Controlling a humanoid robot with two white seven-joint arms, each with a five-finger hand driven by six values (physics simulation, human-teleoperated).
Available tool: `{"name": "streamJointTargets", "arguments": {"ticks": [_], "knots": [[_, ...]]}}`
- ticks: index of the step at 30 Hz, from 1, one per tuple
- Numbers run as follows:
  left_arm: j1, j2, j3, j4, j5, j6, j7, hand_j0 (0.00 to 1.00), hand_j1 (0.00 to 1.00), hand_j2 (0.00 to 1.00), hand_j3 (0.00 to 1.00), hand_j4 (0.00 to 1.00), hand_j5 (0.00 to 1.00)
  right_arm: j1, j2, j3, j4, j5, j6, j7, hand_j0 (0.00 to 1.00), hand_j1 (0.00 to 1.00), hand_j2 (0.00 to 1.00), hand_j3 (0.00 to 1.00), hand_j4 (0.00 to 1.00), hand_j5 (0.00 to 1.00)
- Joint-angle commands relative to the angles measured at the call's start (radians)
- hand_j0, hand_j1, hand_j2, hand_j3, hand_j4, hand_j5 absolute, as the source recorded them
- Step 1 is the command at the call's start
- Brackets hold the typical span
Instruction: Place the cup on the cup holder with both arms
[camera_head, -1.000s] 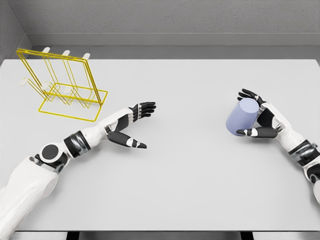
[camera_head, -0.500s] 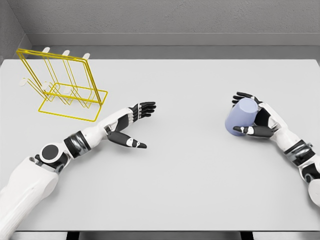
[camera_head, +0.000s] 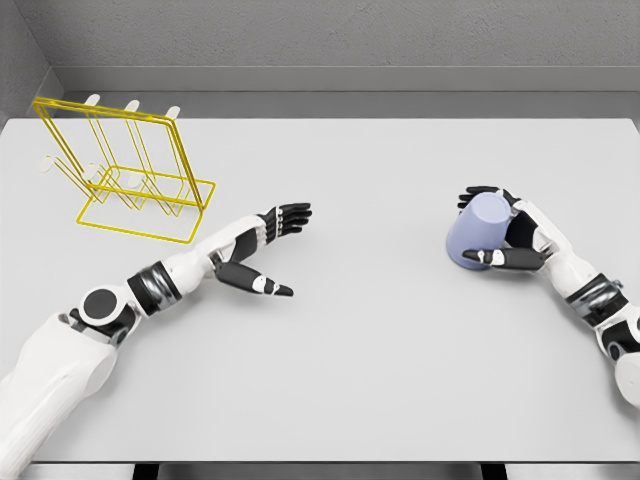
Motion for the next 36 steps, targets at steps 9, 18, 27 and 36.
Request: {"name": "streamJointTargets", "arguments": {"ticks": [9,18,27,36], "knots": [[0.0,-0.001,0.0,0.001,0.008,0.0,0.001,1.0,1.0,1.0,1.0,1.0,1.0,-0.028,-0.024,0.0,-0.089,-0.003,0.0,0.0,0.73,0.73,0.73,0.73,0.73,0.73],[0.0,-0.001,0.002,0.001,0.026,0.0,0.001,1.0,1.0,1.0,1.0,1.0,1.0,-0.029,-0.029,0.037,-0.188,0.003,0.0,0.0,0.73,0.73,0.73,0.73,0.73,0.73],[0.002,0.001,0.002,0.001,0.042,0.0,0.001,1.0,1.0,1.0,1.0,1.0,1.0,-0.034,0.032,0.06,-0.2,0.069,0.0,0.0,0.73,0.73,0.73,0.73,0.73,0.73],[0.0,-0.004,0.002,0.017,0.042,0.0,0.003,1.0,1.0,1.0,1.0,1.0,1.0,-0.071,0.114,0.109,-0.197,0.107,0.0,0.0,0.72,0.72,0.72,0.72,0.72,0.72]]}}
